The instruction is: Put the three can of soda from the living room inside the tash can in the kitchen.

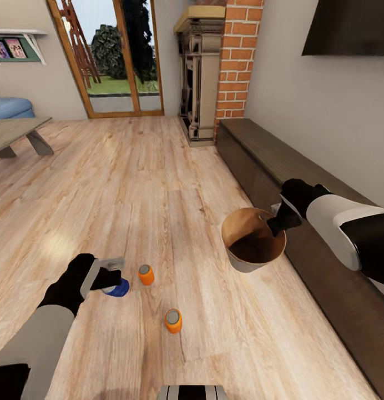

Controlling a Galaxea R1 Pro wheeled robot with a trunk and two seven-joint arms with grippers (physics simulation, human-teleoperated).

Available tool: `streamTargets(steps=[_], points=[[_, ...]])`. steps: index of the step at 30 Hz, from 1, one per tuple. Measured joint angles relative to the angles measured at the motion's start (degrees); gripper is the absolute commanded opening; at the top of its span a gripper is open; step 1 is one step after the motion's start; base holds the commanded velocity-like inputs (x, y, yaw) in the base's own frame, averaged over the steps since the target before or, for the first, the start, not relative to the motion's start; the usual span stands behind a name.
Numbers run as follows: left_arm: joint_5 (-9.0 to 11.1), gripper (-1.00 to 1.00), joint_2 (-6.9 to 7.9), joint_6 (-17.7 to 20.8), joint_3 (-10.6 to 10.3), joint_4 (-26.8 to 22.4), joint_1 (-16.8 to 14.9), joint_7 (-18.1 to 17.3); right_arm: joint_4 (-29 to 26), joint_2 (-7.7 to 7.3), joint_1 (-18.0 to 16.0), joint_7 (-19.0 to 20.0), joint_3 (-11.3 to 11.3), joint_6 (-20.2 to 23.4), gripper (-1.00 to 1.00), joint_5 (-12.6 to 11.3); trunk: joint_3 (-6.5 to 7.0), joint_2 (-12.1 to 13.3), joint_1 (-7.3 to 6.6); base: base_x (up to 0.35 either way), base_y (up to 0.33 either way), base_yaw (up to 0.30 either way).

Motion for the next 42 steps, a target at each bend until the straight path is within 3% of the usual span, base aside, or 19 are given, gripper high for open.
streamTargets(steps=[5,7,8,10,14,16,17,20,21,22,23,25,27,28,29,30,32,33,42], points=[[0.2,-1.0,1.37,0.0,-0.9,-0.6,-5.1,-0.2,-0.1,0.02,1.5,1.0,0.4,0.0,-1.0,0.3,1.1,0.1,-0.12,0.0,0.0,0.0],[0.9,-1.0,1.7,0.0,-5.1,-0.2,-9.6,-1.7,-0.2,-0.02,2.8,1.8,0.7,0.0,-1.0,0.4,1.55,0.1,-0.18,0.0,0.0,0.0],[0.6,-1.0,1.78,0.0,-6.0,-0.1,-10.4,-2.4,-0.3,-0.01,3.0,1.9,0.4,-0.2,-1.0,0.7,1.77,0.1,-0.21,0.0,0.0,0.0],[0.7,-1.0,2.35,0.0,-8.1,0.8,-13.7,-5.8,-0.4,0.01,3.8,2.1,-0.4,-0.1,-1.0,0.5,2.21,0.1,-0.25,0.0,0.0,0.0],[0.4,-1.0,4.07,0.0,-9.5,3.3,-18.4,-12.9,-1.4,0.03,4.8,2.2,-2.5,0.0,-1.0,0.1,3.1,0.2,-0.36,0.0,0.0,0.0],[0.7,-1.0,6.04,0.0,-12.3,6.9,-23.8,-19.9,-1.9,0.06,5.3,2.2,-2.7,0.0,-1.0,0.2,3.55,0.2,-0.42,0.0,0.0,0.0],[0.0,-1.0,7.23,-0.1,-14.9,9.3,-27.0,-24.5,-2.1,0.09,5.6,2.2,-2.7,-0.1,-1.0,0.4,3.76,0.2,-0.43,0.0,0.0,0.0],[0.9,-1.0,8.83,0.0,-19.7,12.5,-33.4,-33.6,-2.3,0.43,5.9,2.2,-2.1,-0.2,-1.0,1.0,4.43,0.3,-0.53,0.0,0.0,0.0],[0.0,-1.0,9.44,0.0,-22.5,13.7,-36.4,-39.0,-2.4,0.78,6.1,2.2,-2.1,-0.3,-1.0,1.2,4.64,0.3,-0.52,0.0,0.0,0.0],[1.0,-1.0,9.78,0.0,-24.3,14.5,-39.1,-42.3,-2.4,1.02,6.1,2.2,-2.1,-0.2,-1.0,1.0,4.88,0.3,-0.58,0.0,0.0,0.0],[0.3,-1.0,9.95,0.0,-25.5,15.0,-40.3,-43.7,-2.4,1.11,6.2,2.2,-2.6,-0.2,-1.0,0.7,5.1,0.3,-0.6,0.0,0.0,0.0],[0.6,-1.0,10.51,0.0,-32.0,17.9,-46.7,-51.1,-2.7,1.43,6.2,2.3,-3.1,-0.1,-1.0,0.2,5.55,0.3,-0.65,0.0,0.0,0.0],[0.2,-1.0,10.53,0.0,-36.7,19.8,-50.2,-56.4,-2.7,1.69,6.3,2.3,-3.2,0.0,-1.0,0.1,5.98,0.4,-0.7,0.0,0.0,0.0],[0.4,-1.0,10.46,0.0,-41.5,21.1,-53.5,-62.1,-2.8,1.98,6.6,2.3,-2.9,-0.1,-1.0,0.3,6.2,0.4,-0.72,0.0,0.0,0.0],[0.7,-1.0,10.41,0.0,-43.9,21.6,-55.1,-65.1,-2.8,2.14,6.8,2.2,-2.6,0.0,-1.0,0.4,6.43,0.4,-0.76,0.0,0.0,0.0],[0.3,-1.0,10.32,0.0,-48.3,22.3,-57.6,-70.4,-3.0,2.44,7.2,2.1,-2.5,-0.2,-1.0,0.8,6.64,0.4,-0.77,0.0,0.0,0.0],[0.3,-1.0,10.01,0.0,-51.7,22.6,-59.6,-74.9,-3.2,2.88,7.6,2.0,-2.2,-0.2,-1.0,1.0,7.08,0.4,-0.82,0.0,0.0,0.0],[0.6,-1.0,8.97,0.0,-54.7,22.9,-61.1,-78.9,-3.3,3.65,8.0,1.8,-1.8,-0.2,-1.0,1.3,7.3,0.4,-0.85,0.0,0.0,0.0],[0.2,-1.0,2.98,0.0,-60.8,23.4,-62.7,-84.8,-3.3,7.98,8.9,1.5,-2.9,-0.1,-1.0,0.7,9.09,2.5,-2.03,0.0,0.0,0.0]])
